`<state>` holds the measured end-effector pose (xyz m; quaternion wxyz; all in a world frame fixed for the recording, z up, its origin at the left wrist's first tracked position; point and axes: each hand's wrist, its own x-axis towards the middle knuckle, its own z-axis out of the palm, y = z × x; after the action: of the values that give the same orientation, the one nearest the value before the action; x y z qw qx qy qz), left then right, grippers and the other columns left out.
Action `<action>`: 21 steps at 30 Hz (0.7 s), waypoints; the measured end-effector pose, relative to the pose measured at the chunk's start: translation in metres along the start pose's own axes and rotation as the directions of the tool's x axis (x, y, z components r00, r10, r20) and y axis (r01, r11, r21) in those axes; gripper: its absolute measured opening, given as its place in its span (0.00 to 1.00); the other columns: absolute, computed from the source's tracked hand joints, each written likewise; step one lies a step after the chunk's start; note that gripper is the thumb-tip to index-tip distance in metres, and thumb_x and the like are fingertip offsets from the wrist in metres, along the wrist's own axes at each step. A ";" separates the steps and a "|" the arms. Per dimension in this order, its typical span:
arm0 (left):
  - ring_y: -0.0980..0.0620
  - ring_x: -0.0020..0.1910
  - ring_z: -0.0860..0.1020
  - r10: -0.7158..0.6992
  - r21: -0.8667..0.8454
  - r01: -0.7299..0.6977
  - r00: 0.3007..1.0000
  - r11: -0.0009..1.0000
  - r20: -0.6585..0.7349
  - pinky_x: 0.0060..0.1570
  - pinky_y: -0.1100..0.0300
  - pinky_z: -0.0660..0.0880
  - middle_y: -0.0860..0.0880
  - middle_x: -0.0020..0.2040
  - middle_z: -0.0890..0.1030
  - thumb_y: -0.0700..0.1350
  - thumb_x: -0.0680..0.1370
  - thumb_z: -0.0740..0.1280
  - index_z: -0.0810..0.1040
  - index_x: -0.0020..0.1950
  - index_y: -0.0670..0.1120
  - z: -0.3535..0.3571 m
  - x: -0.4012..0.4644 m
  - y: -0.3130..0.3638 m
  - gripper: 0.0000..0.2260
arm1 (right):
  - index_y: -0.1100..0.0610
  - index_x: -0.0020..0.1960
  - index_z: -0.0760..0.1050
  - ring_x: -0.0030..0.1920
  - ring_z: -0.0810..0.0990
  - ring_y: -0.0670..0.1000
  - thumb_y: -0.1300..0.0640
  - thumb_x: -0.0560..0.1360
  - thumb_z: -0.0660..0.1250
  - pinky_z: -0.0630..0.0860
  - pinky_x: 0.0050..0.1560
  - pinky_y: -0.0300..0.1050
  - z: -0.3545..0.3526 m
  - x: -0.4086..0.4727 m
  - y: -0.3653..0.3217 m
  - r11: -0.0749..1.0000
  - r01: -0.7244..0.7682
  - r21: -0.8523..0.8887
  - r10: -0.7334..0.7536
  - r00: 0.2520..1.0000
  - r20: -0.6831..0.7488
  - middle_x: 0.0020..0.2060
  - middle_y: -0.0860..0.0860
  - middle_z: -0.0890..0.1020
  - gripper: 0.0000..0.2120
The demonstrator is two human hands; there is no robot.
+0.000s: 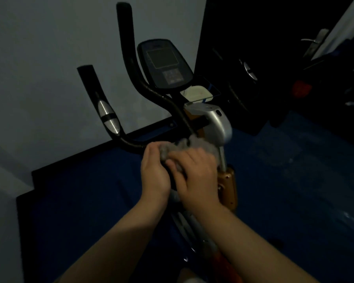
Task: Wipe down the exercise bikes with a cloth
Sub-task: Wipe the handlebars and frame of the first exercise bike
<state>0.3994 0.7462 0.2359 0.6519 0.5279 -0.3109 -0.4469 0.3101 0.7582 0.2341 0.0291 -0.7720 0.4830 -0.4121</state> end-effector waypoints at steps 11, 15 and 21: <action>0.57 0.39 0.78 -0.094 -0.035 0.094 0.996 0.995 0.000 0.41 0.67 0.75 0.49 0.41 0.80 0.49 0.83 0.52 0.78 0.48 0.43 0.003 -0.003 0.005 0.18 | 0.50 0.50 0.75 0.41 0.75 0.42 0.51 0.78 0.60 0.75 0.37 0.43 -0.012 0.002 -0.012 0.969 -0.145 0.199 0.109 0.977 0.182 0.44 0.45 0.76 0.06; 0.62 0.35 0.77 0.036 0.236 -0.056 0.996 0.970 0.087 0.35 0.71 0.73 0.56 0.37 0.80 0.45 0.79 0.62 0.78 0.42 0.49 -0.003 0.005 0.016 0.08 | 0.46 0.48 0.73 0.45 0.76 0.39 0.51 0.77 0.63 0.73 0.42 0.30 -0.050 0.023 0.027 0.964 -0.083 0.254 0.072 0.996 0.050 0.44 0.41 0.76 0.02; 0.58 0.40 0.75 0.427 0.643 -0.369 0.901 0.671 0.071 0.40 0.59 0.74 0.57 0.41 0.77 0.51 0.73 0.65 0.76 0.44 0.57 -0.003 0.028 0.051 0.01 | 0.55 0.48 0.77 0.43 0.74 0.42 0.52 0.75 0.66 0.75 0.40 0.40 -0.012 0.055 0.073 0.973 -0.071 0.218 0.055 0.995 0.079 0.45 0.48 0.75 0.06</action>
<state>0.4263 0.7236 0.2831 0.5255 0.6561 -0.5240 -0.1371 0.2601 0.6820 0.2434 0.1450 -0.7627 0.4573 -0.4338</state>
